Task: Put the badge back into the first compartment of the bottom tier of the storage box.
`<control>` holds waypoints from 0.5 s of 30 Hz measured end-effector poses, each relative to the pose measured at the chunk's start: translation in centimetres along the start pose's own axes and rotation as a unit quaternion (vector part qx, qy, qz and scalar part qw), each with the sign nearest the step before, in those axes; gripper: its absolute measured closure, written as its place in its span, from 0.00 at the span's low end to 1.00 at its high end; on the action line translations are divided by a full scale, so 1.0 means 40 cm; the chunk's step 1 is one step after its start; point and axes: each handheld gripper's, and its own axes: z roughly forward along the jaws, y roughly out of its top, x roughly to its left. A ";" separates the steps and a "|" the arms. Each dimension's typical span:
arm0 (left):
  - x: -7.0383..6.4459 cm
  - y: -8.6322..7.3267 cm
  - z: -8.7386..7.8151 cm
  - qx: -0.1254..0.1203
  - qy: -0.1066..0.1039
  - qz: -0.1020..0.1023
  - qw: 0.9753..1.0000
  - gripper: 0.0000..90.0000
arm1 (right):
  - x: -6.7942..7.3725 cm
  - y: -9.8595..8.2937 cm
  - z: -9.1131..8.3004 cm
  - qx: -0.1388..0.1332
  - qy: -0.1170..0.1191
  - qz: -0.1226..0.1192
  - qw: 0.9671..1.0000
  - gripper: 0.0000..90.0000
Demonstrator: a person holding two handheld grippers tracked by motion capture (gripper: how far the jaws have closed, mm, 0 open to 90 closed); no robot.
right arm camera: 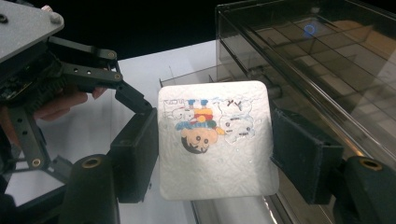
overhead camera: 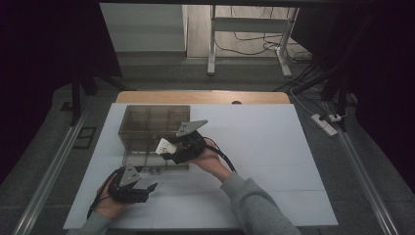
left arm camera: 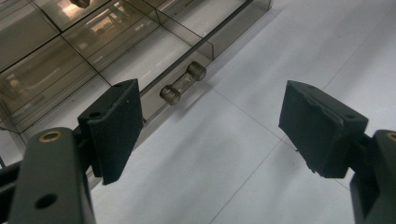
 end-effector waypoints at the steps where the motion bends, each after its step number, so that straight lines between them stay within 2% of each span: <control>1: 0.001 0.000 0.000 0.000 0.000 -0.001 1.000 0.24 | 0.001 0.003 0.004 0.003 0.001 -0.002 1.000 0.37; 15: 0.004 -0.009 -0.003 0.001 0.003 -0.001 1.000 0.24 | 0.015 0.035 0.083 0.002 0.011 -0.006 1.000 0.37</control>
